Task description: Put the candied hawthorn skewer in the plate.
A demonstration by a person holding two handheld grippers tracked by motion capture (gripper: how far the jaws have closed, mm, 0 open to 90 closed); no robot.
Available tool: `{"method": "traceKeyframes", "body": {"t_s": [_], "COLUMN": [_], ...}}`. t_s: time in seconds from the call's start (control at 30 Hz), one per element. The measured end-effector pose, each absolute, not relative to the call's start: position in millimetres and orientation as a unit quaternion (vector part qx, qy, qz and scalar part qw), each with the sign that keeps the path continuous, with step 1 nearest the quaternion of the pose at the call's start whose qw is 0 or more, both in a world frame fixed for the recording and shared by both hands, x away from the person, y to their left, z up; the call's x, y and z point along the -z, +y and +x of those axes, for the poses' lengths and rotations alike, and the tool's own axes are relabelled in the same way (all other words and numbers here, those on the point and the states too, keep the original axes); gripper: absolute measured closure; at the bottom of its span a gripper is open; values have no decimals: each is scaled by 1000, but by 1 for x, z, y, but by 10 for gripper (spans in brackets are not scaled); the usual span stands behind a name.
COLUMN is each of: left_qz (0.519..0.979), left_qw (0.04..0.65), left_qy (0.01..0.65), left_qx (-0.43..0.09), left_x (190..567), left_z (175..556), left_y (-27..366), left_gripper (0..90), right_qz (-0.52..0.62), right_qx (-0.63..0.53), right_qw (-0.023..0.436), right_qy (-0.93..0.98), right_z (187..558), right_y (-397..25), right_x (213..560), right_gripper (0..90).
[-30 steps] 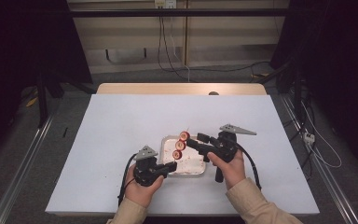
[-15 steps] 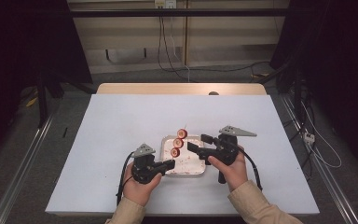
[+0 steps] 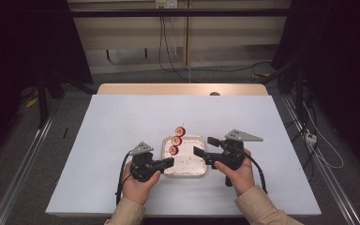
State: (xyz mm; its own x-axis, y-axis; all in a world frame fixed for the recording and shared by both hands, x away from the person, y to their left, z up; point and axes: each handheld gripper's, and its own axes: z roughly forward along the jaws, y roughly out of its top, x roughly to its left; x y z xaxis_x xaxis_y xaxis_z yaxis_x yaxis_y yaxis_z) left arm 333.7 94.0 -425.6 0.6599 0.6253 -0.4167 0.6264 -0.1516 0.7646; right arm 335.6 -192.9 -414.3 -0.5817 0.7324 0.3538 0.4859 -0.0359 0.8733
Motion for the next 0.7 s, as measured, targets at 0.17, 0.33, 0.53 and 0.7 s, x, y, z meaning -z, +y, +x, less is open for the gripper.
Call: {"method": "traceKeyframes", "body": {"t_s": [0.17, 0.33, 0.53, 0.7], "left_qz": [760, 759, 761, 763], "left_qw": [501, 497, 489, 479], "left_qy": [413, 421, 427, 434], "left_qx": [3, 5, 3, 3], "left_x": [427, 429, 434, 439], "left_z": [337, 341, 347, 350], "left_y": [94, 92, 90, 89], "left_gripper": [894, 894, 893, 893], "right_qz": [441, 439, 432, 432], "right_qx": [-564, -558, -558, -557], "right_qw": [115, 122, 128, 134], "right_qy": [688, 694, 697, 696], "right_z": [333, 330, 326, 324], "right_y": [-197, -200, -204, -209], "right_x": [417, 421, 422, 425], "right_gripper": [189, 181, 179, 177]}}
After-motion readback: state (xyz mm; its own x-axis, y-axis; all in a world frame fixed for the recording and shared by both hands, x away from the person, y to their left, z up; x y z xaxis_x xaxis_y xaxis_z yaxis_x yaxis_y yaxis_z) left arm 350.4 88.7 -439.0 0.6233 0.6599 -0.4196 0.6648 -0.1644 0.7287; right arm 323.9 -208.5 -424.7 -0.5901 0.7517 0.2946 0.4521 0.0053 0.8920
